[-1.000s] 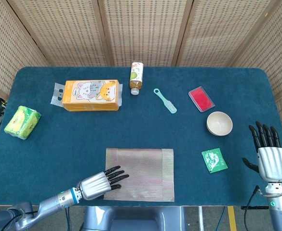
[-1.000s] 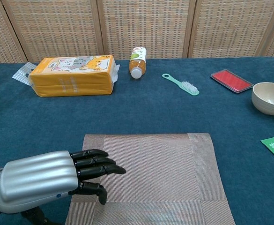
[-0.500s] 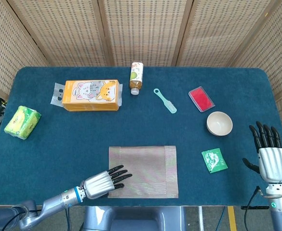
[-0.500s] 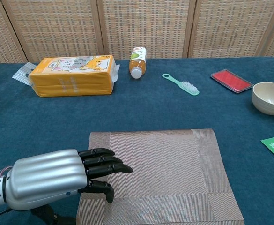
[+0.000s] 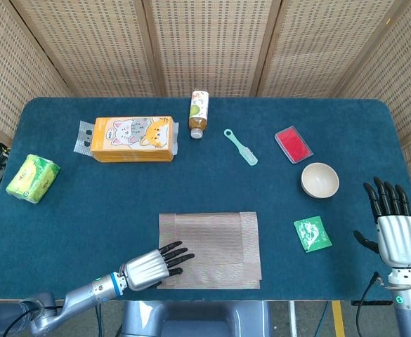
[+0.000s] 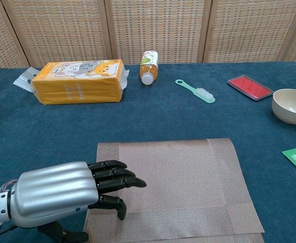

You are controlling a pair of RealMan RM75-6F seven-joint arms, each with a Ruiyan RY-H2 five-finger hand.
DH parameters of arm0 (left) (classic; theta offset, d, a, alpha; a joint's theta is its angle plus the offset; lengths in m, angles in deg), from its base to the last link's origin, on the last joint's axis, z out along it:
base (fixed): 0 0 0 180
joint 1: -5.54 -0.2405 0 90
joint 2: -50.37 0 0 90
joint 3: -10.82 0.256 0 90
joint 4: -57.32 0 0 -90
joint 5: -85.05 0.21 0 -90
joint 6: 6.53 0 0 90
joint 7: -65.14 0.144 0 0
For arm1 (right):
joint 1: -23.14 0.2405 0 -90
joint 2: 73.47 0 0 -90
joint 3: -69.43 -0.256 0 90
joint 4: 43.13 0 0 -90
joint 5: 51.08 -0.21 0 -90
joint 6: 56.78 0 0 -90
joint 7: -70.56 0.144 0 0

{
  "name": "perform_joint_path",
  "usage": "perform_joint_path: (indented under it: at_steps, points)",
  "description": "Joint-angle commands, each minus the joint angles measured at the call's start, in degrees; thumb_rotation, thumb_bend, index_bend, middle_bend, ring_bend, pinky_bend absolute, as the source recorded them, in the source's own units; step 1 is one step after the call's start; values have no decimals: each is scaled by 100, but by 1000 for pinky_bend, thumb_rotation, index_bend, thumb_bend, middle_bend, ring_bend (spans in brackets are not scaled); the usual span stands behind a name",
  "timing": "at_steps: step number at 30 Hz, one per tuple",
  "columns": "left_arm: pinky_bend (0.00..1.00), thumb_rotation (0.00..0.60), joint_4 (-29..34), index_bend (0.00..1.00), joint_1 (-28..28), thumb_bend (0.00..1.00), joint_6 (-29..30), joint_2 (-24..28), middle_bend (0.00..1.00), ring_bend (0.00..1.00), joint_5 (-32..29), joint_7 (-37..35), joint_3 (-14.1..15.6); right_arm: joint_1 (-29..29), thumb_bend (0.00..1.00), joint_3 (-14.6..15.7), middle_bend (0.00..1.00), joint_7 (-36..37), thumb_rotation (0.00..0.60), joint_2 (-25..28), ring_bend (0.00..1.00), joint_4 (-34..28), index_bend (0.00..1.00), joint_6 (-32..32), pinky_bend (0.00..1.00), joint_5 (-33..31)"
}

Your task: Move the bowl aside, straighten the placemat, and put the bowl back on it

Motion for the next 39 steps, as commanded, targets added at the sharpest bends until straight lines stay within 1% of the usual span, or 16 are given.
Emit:
perform_joint_path:
  at_steps: [1, 4, 6, 9, 17, 21, 27, 29, 33, 39]
  points:
    - [0, 600, -20, 327, -2, 294, -15, -38, 0, 0, -27, 16, 25, -5, 0, -2, 0, 1, 600, 5, 0, -10, 0, -11, 0, 13]
    - [0, 600, -38, 327, -5, 318, -10, -68, 0, 0, -46, 26, 37, -9, 0, -1, 0, 1, 600, 11, 0, -19, 0, -14, 0, 27]
    - [0, 600, -44, 326, -2, 363, -9, -83, 0, 0, -58, 23, 50, -12, 0, 3, 0, 0, 600, 15, 0, -27, 0, -16, 0, 40]
    - [0, 600, -62, 327, 9, 393, -34, -102, 0, 0, -69, 32, 78, -18, 0, 5, 0, 6, 600, 25, 0, -41, 0, -26, 0, 59]
    - [0, 600, -109, 326, 18, 395, -41, -156, 0, 0, -131, 3, 110, -29, 0, 4, 0, 12, 600, 35, 0, -59, 0, -33, 0, 85]
    - [0, 600, -177, 327, 25, 452, -74, -213, 0, 0, -166, -33, 133, -38, 0, -2, 0, 22, 600, 44, 0, -70, 0, -50, 0, 96]
    - [0, 600, -238, 328, 31, 457, -46, -268, 0, 0, -178, -83, 163, -43, 0, -1, 0, 39, 600, 52, 0, -81, 0, -48, 0, 112]
    - [0, 600, -252, 336, 29, 470, -38, -281, 0, 0, -186, -91, 167, -44, 0, -3, 0, 45, 600, 53, 0, -81, 0, -52, 0, 116]
    - [0, 600, -296, 378, 24, 541, -27, -314, 0, 0, -212, -112, 173, -51, 0, -13, 0, 58, 600, 60, 0, -87, 0, -70, 0, 123]
    - [0, 600, -325, 412, 17, 558, 37, -350, 0, 0, -218, -129, 180, -58, 0, -9, 0, 80, 600, 72, 0, -101, 0, -74, 0, 143]
